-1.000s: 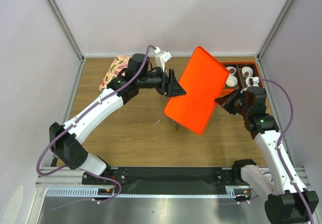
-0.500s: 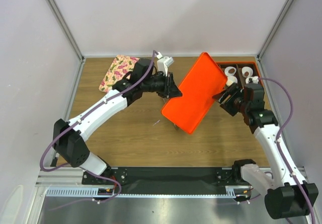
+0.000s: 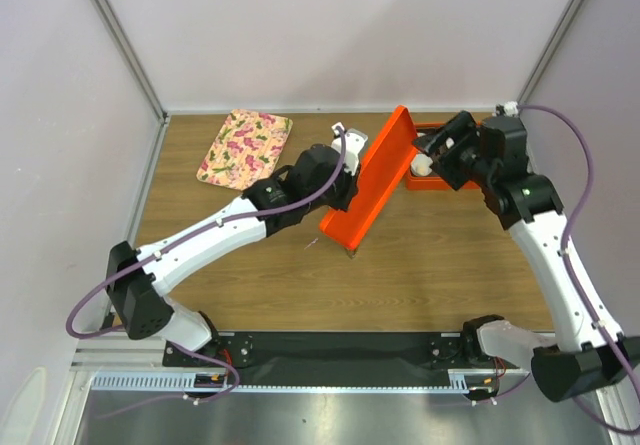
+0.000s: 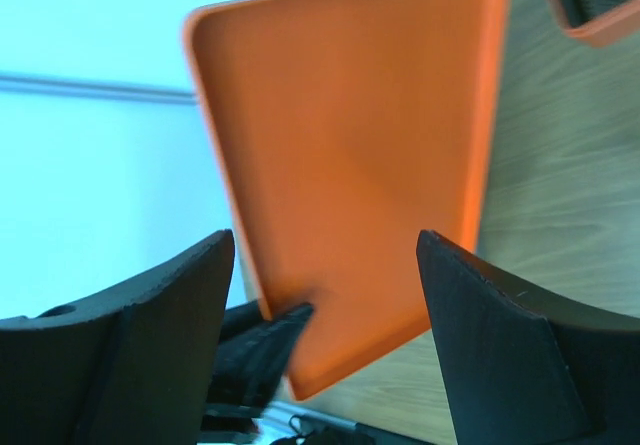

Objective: Pack the chocolate

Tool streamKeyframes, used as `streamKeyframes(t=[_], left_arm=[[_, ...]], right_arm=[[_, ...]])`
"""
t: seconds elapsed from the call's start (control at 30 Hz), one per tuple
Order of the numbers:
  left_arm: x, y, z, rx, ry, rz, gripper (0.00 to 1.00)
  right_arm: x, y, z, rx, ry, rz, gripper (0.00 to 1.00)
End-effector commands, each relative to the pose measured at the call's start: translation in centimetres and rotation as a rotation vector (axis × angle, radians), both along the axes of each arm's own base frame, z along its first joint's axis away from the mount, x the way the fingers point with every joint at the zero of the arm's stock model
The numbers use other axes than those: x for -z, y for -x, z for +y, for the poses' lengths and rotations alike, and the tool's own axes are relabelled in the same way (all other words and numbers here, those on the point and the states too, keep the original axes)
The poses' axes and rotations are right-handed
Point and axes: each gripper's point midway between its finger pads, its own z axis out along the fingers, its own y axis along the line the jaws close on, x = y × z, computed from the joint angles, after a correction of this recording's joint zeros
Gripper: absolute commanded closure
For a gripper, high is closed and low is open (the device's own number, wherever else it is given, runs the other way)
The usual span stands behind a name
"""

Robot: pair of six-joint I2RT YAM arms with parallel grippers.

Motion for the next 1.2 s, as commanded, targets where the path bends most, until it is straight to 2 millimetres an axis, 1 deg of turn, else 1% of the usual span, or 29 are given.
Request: streamKeyframes(t=[0.0, 0.03, 0.17, 0.3, 0.37, 0.43, 0.47, 0.53, 0.57, 0.67, 0.7, 0.73, 0.8, 0.83, 0.9, 0.93, 0.97, 1.0, 1.03, 1.07, 1.13, 1.17], left_arm=[[-6.3, -1.5, 0.8, -0.093, 0.044, -0.205, 1.0], [-6.2, -1.4, 0.7, -0.093, 0.038, -0.206, 1.0], [-6.1, -0.9, 0.1, -0.106, -0.004, -0.223, 1.0], [-6.1, -0.8, -0.5, -0.121, -0.063, -0.261, 1.0], [-5.7, -0.8, -0.8, -0.143, -0.103, -0.276, 1.0], [-5.7, -0.4, -1.4, -0.14, -0.134, -0.302, 1.0], [-5.5, -0.7, -1.1, -0.175, -0.164, -0.321, 1.0], [-5.3, -0.6, -1.5, -0.182, -0.197, -0.345, 1.0], [-5.0, -0.7, -1.7, -0.186, -0.208, -0.343, 1.0], [-5.1, -0.6, -1.9, -0.19, -0.209, -0.347, 1.0], [-5.2, -0.6, -1.7, -0.204, -0.218, -0.36, 1.0], [-5.6, -0.4, -2.0, -0.201, -0.222, -0.386, 1.0], [-6.2, -0.5, -1.6, -0.236, -0.264, -0.436, 1.0], [-6.2, 0.0, -2.2, -0.231, -0.284, -0.454, 1.0], [-6.5, 0.1, -2.5, -0.238, -0.321, -0.501, 1.0], [-6.3, 0.3, -2.7, -0.254, -0.357, -0.52, 1.0], [-6.3, 0.3, -2.9, -0.254, -0.381, -0.54, 1.0], [-6.4, 0.4, -3.0, -0.26, -0.397, -0.552, 1.0], [-6.0, 0.6, -3.3, -0.262, -0.42, -0.562, 1.0], [-6.0, 0.6, -3.3, -0.26, -0.439, -0.573, 1.0], [-5.8, 0.9, -3.6, -0.259, -0.45, -0.584, 1.0], [-5.7, 0.9, -3.7, -0.256, -0.455, -0.585, 1.0]], right_arm=[[-2.1, -2.1, 1.4, 0.015, 0.002, -0.042, 0.2], [-2.8, -2.4, 2.2, -0.009, -0.002, -0.069, 0.2], [-2.9, -3.4, 4.2, -0.049, 0.002, -0.096, 0.2], [-2.2, -4.3, 5.3, -0.062, 0.035, -0.083, 0.2], [-1.7, -4.6, 6.1, -0.078, 0.033, -0.076, 0.2], [-2.0, -4.8, 6.4, -0.081, 0.021, -0.091, 0.2], [-1.9, -4.8, 6.6, -0.086, 0.017, -0.092, 0.21], [-2.4, -4.8, 6.8, -0.096, 0.01, -0.113, 0.21], [-2.8, -4.6, 6.6, -0.095, 0.006, -0.119, 0.22], [-3.5, -4.0, 6.2, -0.079, 0.007, -0.134, 0.22], [-3.4, -4.0, 5.9, -0.066, 0.017, -0.129, 0.22], [-2.6, -4.1, 5.3, -0.041, 0.043, -0.101, 0.22], [-0.8, -4.5, 4.9, -0.025, 0.069, -0.04, 0.22], [0.3, -4.3, 5.2, -0.039, 0.07, -0.008, 0.22], [1.5, -4.5, 5.6, -0.051, 0.066, 0.021, 0.27], [2.0, -4.4, 5.8, -0.061, 0.062, 0.037, 0.3], [2.4, -4.5, 5.8, -0.058, 0.064, 0.05, 0.36], [2.7, -4.6, 5.7, -0.055, 0.069, 0.056, 0.37], [2.7, -4.7, 5.4, -0.045, 0.067, 0.055, 0.41], [3.1, -4.7, 5.2, -0.039, 0.066, 0.059, 0.5], [2.6, -4.9, 5.0, -0.041, 0.042, 0.037, 0.61], [2.8, -5.1, 4.5, -0.031, 0.037, 0.04, 0.71]])
